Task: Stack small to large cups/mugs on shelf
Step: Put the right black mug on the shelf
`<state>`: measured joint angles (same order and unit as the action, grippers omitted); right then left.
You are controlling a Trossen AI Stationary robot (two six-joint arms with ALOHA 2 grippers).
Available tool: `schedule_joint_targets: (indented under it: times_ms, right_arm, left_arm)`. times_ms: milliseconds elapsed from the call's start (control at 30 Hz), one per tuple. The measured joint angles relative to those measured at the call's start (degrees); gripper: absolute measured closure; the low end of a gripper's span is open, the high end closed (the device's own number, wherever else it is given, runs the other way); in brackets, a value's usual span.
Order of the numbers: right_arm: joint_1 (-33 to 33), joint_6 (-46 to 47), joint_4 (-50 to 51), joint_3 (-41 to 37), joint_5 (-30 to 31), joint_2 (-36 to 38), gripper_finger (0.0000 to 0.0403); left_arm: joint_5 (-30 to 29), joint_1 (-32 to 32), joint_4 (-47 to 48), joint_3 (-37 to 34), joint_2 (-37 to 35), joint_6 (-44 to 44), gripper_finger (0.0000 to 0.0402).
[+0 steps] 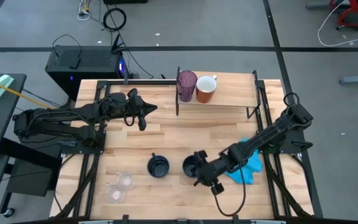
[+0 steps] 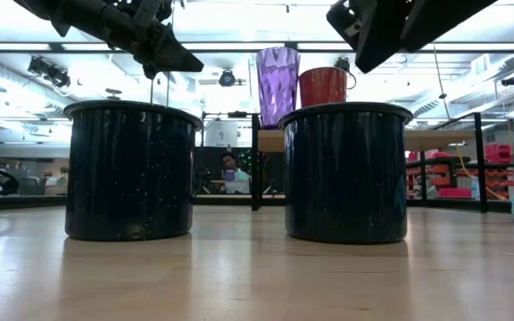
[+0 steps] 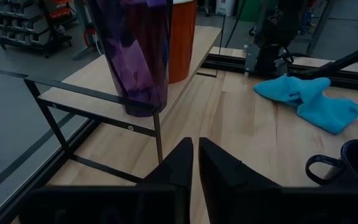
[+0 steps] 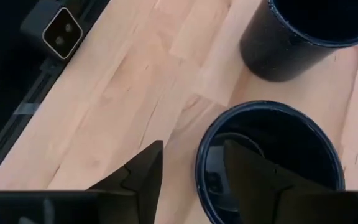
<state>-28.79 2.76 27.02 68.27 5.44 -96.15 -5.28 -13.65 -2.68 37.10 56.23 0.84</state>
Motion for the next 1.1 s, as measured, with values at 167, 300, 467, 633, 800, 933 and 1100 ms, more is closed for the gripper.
schedule_joint_targets:
  times_ms: [167, 300, 467, 633, 800, 933, 1100]
  right_arm:
    - [-0.6, -1.0, 0.5, -0.3, 3.1, -0.8, 0.02]
    - [-0.6, -0.9, 0.5, -1.1, 3.4, -0.8, 0.0184]
    - [-0.6, -1.0, 0.6, -1.0, 3.4, -2.4, 0.0184]
    - [-0.4, -2.4, 1.3, -1.1, 3.3, -5.1, 0.0196]
    - [0.5, -2.7, 1.6, -1.1, 3.3, -5.3, 0.0216]
    - [1.8, -2.8, 2.3, -1.1, 3.3, -5.3, 0.0244]
    - [3.3, -2.6, 3.6, -1.1, 2.6, -5.3, 0.0288]
  left_arm:
    - [0.0, 0.0, 0.0, 0.0, 0.0, 0.0, 0.037]
    - [0.0, 0.0, -0.1, 0.0, 0.0, 0.0, 0.0376]
    - [0.0, 0.0, 0.0, 0.0, 0.0, 0.0, 0.0377]
    - [0.0, 0.0, -0.1, 0.0, 0.0, 0.0, 0.037]
    - [0.0, 0.0, -0.1, 0.0, 0.0, 0.0, 0.0368]
    - [0.0, 0.0, -0.1, 0.0, 0.0, 0.0, 0.0375]
    - [0.0, 0.0, -0.1, 0.0, 0.0, 0.0, 0.0377]
